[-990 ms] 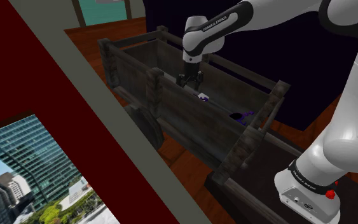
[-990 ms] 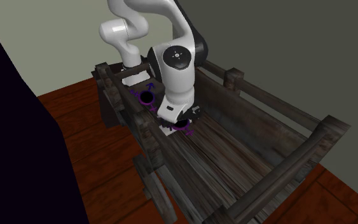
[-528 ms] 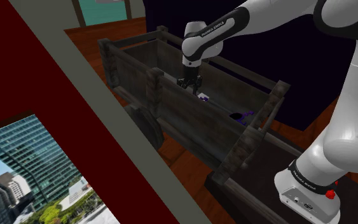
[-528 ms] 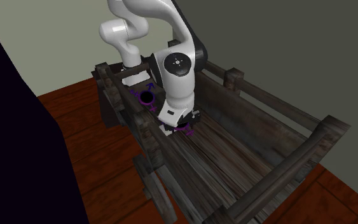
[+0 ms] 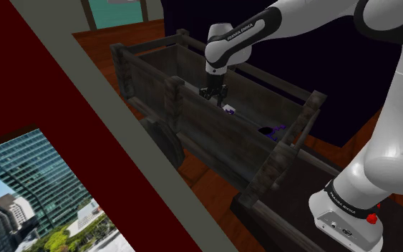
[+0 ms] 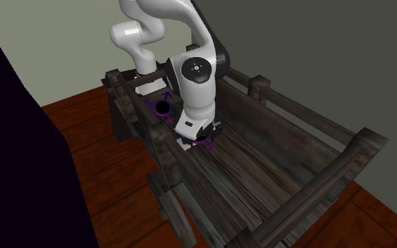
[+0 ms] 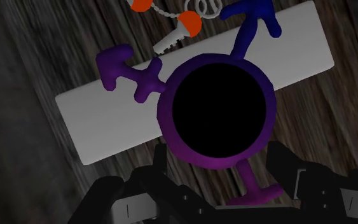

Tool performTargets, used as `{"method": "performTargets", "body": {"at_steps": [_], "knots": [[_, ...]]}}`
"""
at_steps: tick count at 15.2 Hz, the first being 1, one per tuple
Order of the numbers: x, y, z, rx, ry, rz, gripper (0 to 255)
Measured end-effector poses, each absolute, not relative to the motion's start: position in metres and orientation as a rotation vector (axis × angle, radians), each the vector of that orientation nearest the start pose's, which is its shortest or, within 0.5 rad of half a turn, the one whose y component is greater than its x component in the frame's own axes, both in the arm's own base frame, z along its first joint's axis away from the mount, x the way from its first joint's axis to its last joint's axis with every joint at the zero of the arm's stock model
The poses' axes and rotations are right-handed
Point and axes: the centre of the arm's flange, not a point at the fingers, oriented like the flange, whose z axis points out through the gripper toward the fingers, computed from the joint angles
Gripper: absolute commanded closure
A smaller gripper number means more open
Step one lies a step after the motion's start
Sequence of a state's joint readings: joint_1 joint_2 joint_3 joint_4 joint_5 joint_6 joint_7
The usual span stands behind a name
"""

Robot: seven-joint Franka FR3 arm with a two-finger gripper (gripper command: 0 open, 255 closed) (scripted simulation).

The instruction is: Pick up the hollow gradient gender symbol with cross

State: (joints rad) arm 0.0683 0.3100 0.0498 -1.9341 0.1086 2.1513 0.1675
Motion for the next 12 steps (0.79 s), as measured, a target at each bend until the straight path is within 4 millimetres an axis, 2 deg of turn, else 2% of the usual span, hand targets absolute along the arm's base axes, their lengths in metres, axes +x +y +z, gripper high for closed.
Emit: {"method": "performTargets", "body": {"at_steps": [12], "knots": [[0.600,0.075,0.380,-3.043,0.175,0.162,255]]}}
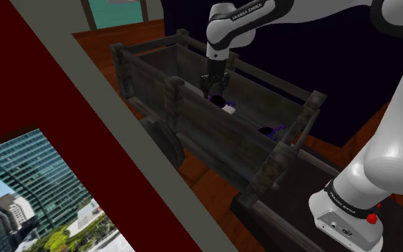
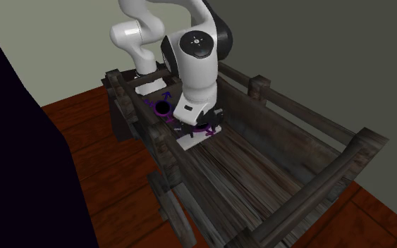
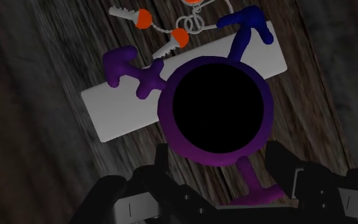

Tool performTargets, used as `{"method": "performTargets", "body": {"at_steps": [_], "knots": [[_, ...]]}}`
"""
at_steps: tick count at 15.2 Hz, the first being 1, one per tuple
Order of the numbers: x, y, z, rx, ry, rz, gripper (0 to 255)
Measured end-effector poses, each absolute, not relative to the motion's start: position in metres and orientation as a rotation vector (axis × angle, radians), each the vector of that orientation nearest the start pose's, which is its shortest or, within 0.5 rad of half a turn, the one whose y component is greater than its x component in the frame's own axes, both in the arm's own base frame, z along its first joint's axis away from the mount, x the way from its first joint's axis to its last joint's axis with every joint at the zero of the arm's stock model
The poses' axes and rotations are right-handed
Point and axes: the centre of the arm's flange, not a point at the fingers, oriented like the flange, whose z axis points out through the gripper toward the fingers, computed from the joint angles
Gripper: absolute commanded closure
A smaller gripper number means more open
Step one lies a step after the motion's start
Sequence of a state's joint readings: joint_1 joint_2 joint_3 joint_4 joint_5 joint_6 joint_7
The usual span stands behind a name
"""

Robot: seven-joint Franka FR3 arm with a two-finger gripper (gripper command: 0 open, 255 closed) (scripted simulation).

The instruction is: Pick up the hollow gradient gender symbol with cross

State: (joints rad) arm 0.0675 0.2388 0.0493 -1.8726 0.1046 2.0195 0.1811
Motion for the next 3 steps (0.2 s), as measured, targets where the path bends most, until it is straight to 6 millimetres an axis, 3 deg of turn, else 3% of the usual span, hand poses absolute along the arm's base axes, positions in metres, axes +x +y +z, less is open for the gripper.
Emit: {"method": "performTargets", "body": {"at_steps": [3], "knots": [[0.5997,0.0746,0.3943,-3.043,0.175,0.162,255]]}}
